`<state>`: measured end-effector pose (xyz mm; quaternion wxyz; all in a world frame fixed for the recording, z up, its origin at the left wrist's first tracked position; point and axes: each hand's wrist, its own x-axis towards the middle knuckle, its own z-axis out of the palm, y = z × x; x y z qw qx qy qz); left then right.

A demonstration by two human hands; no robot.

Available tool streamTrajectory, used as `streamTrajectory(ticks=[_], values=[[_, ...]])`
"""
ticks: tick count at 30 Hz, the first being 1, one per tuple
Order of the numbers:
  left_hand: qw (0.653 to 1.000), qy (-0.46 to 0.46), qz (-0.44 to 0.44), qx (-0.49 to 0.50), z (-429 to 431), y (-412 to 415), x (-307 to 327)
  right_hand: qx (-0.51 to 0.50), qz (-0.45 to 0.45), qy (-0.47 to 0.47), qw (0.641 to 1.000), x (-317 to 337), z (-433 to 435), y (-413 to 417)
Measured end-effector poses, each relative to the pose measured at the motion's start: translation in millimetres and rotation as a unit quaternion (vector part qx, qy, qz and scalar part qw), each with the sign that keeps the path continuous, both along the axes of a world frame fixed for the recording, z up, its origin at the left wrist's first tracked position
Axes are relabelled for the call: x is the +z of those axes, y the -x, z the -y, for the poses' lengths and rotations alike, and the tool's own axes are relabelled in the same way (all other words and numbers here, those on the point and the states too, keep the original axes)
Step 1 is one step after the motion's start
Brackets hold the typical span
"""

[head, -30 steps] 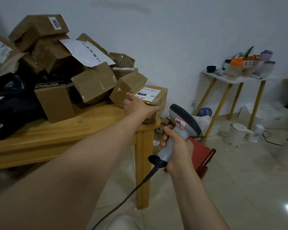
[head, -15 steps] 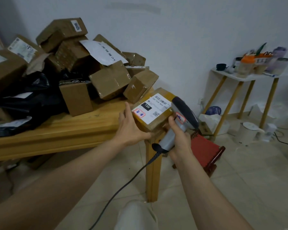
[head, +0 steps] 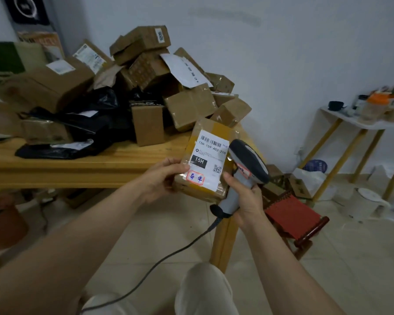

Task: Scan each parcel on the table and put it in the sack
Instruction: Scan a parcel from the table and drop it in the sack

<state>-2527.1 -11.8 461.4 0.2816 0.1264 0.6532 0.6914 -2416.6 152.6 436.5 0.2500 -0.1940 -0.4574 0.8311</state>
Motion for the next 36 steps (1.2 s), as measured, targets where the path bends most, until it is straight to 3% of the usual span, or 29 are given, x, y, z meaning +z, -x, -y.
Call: streamTrajectory(ticks=[6,9,17,36], values=[[0.985,-0.059,-0.035,0.161,54.3,15.2,12.9,0.036,0.045,-0.168,0.984,37.5,53.1,10.6],[0.975,-0.048,-0.086,0.2,83.9,16.0,16.5,0.119,0.053,-0.164,0.978,49.3,81.5,7.7],[0.95,-0.015,-0.138,0.279,137.2,16.4,5.5,0.197,0.051,-0.189,0.961,63.6,127.5,9.0],[0.938,-0.041,-0.116,0.325,192.0,20.2,-12.1,0.256,0.036,-0.188,0.947,73.8,171.0,15.1]])
